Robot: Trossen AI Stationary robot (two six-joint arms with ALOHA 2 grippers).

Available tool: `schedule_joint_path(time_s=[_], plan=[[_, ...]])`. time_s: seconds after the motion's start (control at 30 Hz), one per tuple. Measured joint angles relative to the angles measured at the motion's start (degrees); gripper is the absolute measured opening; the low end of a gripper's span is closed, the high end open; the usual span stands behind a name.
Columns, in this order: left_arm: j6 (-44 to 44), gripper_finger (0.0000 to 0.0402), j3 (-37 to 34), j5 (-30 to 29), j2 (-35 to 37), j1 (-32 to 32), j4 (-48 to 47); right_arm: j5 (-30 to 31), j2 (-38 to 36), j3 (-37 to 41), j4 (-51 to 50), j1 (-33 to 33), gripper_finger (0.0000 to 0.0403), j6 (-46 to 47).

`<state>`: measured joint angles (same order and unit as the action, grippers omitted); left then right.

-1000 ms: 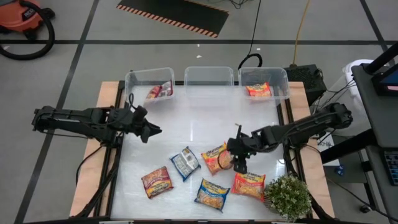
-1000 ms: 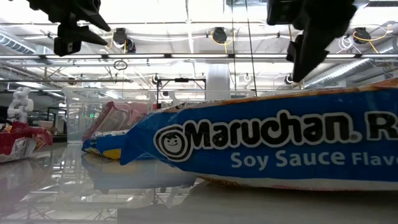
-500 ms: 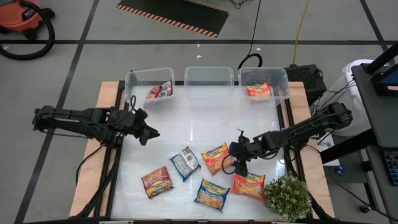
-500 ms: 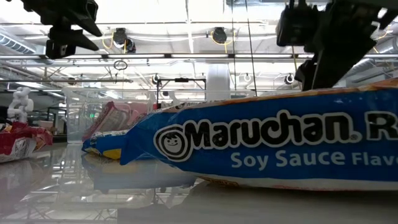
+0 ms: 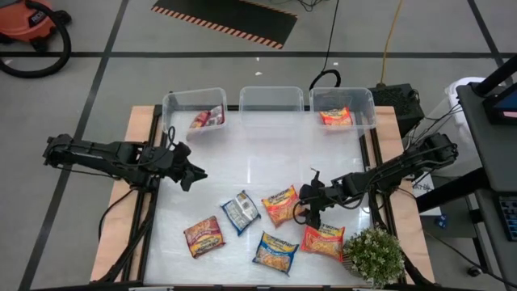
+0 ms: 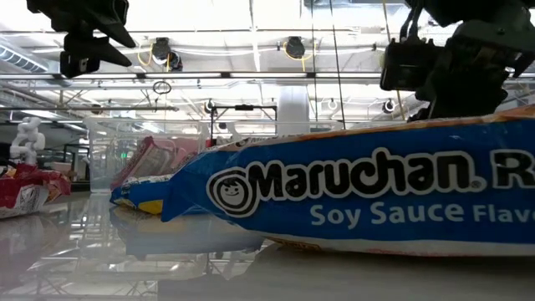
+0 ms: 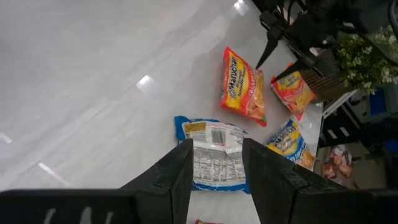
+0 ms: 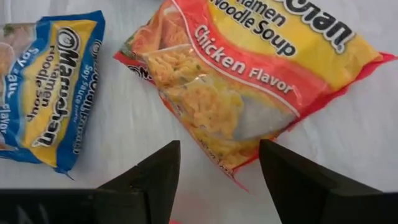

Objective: Sort Maruchan noodles
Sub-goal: Put the top orange noodle pack into the right transparent bin

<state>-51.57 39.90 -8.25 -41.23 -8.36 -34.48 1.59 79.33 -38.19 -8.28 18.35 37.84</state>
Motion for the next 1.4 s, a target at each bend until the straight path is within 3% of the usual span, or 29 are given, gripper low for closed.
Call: schedule_joint_path(time_s=[0.37, 0.53, 0.8, 1.1, 1.4], plan=[[-1.60, 0.0143, 0.01, -1.11, -0.01, -0.39, -0.07, 2.88, 0.00, 2.29, 0.75, 0.50, 0.0253, -2.81], [-2.29, 0.0143, 0.00, -2.38, -0.74, -0.38, -0.13, 2.86, 0.00, 5.03, 4.21, 0.50, 0.0245, -2.84], [-4.13, 0.0143, 0.02, -2.42, -5.17, -0.35, 0.40, 2.53, 0.00, 8.60, 11.53, 0.50, 0.0178, -4.04], [-3.51, 0.0143, 0.02, -2.41, -11.30, -0.35, 4.85, 0.87, 0.00, 8.81, 16.33, 0.50, 0.0018, -3.29], [-2.82, 0.0143, 0.02, -2.34, -16.25, -0.35, 7.84, 1.09, -2.11, 8.80, 23.53, -0.85, 0.0002, 8.58]])
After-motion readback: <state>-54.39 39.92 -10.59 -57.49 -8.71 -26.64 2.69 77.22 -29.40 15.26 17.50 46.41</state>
